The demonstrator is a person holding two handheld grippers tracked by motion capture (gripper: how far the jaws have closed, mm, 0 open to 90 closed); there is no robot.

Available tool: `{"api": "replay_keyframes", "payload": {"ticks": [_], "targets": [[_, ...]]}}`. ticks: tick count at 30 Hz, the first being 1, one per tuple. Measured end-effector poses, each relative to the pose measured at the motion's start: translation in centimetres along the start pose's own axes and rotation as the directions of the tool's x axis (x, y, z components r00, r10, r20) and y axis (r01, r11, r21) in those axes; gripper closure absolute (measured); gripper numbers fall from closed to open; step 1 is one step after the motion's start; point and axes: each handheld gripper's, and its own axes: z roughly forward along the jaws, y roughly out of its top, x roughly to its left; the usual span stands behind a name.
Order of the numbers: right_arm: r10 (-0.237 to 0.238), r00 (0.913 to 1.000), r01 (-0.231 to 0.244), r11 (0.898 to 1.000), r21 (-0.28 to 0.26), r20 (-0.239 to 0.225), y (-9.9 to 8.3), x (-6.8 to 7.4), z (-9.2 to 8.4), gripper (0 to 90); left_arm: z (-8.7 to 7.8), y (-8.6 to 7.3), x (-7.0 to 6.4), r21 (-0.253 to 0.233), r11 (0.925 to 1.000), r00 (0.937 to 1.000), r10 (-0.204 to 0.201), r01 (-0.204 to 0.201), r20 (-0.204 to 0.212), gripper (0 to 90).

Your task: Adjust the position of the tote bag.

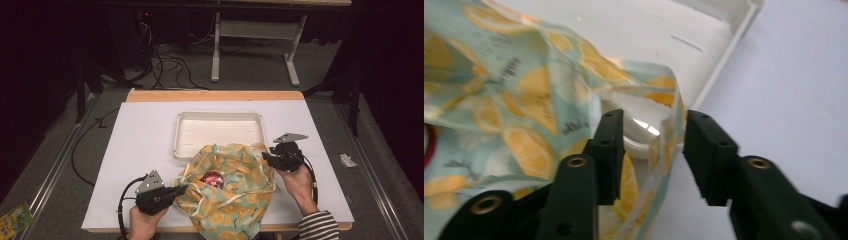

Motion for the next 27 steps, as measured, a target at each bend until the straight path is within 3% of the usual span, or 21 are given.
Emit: {"api": "replay_keyframes", "payload": {"ticks": [5, 8, 15, 20, 27], "targets": [[-0.003, 1.0, 0.003, 0.999, 0.044, 0.005, -0.5, -0.7, 0.8, 89.9, 0.0, 0.0, 0.0, 0.0, 1.0, 1.0, 0.001, -0.001, 0.0, 90.0], [-0.014, 0.9999, 0.014, 1.0, 0.019, 0.008, -0.8, -0.7, 0.2, 90.0, -0.1, 0.1, 0.0, -0.001, 1.0, 1.0, 0.001, -0.001, -0.003, 90.0], [-0.016, 0.999, 0.019, 0.998, -0.067, 0.042, -3.1, -1.0, -3.5, 90.0, -0.5, 0.0, 0.1, -0.008, 1.0, 1.0, 0.0, 0.0, -0.01, 90.0], [0.017, 0.9983, -0.013, 0.997, -0.072, 0.055, -5.7, -1.7, -5.0, 90.0, -0.8, -0.1, 0.3, -0.01, 0.9999, 0.9998, -0.006, 0.005, -0.018, 90.0], [0.075, 0.9955, -0.072, 0.996, -0.047, 0.059, -8.7, -2.6, -5.2, 90.0, -1.0, -0.2, 0.7, -0.021, 0.9998, 0.9991, -0.001, 0.0, -0.042, 90.0]]}}
